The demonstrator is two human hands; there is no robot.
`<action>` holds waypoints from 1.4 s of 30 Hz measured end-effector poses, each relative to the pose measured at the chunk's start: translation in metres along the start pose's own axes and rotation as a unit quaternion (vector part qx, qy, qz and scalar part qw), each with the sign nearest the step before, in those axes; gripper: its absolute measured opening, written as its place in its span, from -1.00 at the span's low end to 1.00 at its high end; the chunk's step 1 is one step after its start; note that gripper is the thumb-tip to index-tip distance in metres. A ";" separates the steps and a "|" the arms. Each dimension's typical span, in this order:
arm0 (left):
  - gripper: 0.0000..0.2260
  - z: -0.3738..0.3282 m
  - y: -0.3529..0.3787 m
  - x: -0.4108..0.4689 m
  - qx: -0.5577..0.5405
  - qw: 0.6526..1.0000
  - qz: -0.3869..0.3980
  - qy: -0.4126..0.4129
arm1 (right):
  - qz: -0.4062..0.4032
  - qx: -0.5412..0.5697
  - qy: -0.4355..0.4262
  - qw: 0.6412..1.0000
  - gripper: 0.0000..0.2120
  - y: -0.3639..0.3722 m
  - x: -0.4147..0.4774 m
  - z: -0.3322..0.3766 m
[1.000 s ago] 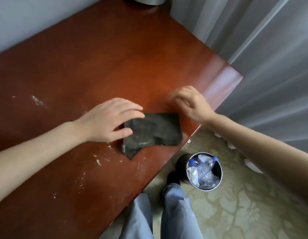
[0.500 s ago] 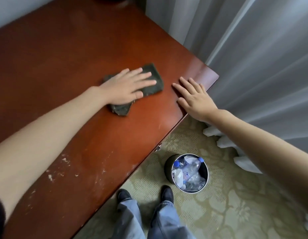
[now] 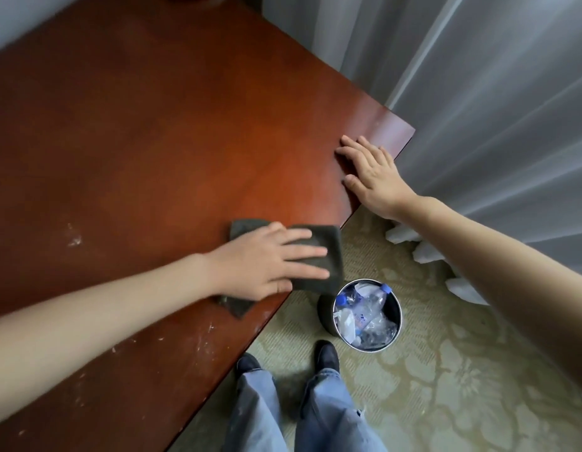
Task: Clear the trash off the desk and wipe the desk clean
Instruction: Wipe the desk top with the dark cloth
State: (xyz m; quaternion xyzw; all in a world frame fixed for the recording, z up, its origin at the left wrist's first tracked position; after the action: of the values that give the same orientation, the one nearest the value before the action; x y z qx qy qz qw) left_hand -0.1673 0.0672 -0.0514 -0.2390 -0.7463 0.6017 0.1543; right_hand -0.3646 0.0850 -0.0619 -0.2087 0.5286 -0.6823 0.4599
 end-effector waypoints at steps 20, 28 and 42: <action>-0.57 -0.089 0.028 -0.142 -0.052 0.997 0.008 0.061 | -0.030 -0.110 -0.050 0.992 -0.41 0.056 -0.042 0.138; -0.57 -0.117 0.037 -0.173 -0.016 0.998 0.024 0.052 | -0.009 -0.124 -0.099 0.987 -0.41 0.078 -0.067 0.174; -0.56 -0.142 0.042 -0.216 -0.051 0.992 0.012 0.114 | -0.025 -0.047 0.038 0.998 -0.47 0.079 -0.070 0.184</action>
State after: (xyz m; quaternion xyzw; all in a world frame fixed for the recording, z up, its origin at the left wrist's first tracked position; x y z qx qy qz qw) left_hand 0.0943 0.0736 -0.0471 -0.3226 -0.7508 0.5332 0.2189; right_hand -0.1565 0.0457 -0.0552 -0.2172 0.5719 -0.6752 0.4121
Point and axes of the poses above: each hand's wrist, its own x-axis towards the middle knuckle, its own y-axis out of the palm, z = x × y, the point moved 8 cm from there along x, towards the middle knuckle, and after that the axes turned 9 degrees about y, right-handed, at the moved point
